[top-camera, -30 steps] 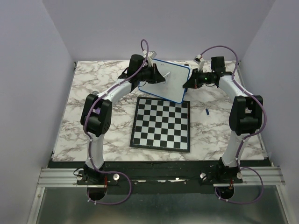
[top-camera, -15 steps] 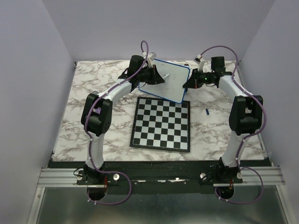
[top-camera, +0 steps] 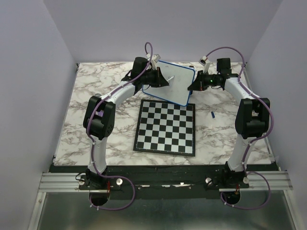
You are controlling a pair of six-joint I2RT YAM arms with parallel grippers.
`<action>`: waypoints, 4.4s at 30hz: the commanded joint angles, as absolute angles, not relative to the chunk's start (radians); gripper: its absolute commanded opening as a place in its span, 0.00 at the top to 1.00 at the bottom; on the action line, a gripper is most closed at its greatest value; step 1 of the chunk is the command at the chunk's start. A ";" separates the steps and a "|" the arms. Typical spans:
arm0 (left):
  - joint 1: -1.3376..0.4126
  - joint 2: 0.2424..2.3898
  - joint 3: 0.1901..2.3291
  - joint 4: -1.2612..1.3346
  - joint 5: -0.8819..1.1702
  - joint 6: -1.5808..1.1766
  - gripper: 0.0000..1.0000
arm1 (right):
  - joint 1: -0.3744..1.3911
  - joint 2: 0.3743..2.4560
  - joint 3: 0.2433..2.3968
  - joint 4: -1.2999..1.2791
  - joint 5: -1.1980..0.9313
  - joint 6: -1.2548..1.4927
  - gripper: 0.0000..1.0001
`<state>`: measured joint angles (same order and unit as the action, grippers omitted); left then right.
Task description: Write a sentence on the whiteboard
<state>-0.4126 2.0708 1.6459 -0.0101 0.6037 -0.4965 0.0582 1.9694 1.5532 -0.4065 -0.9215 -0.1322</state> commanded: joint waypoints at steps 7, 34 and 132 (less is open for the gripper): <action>-0.414 2.060 1.603 -0.048 0.620 -0.471 1.00 | 0.064 1.971 1.582 -0.416 -0.951 -0.153 1.00; -0.414 2.019 1.486 -0.015 0.618 -0.463 1.00 | 0.066 1.968 1.582 -0.416 -0.951 -0.152 1.00; -0.430 2.054 1.528 -0.074 0.657 -0.445 1.00 | 0.064 1.962 1.582 -0.416 -0.954 -0.153 1.00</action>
<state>-0.4213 2.0758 1.5478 -0.0731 0.6769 -0.4591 0.0566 1.9694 1.5532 -0.4061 -0.9066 -0.1333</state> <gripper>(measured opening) 0.152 0.107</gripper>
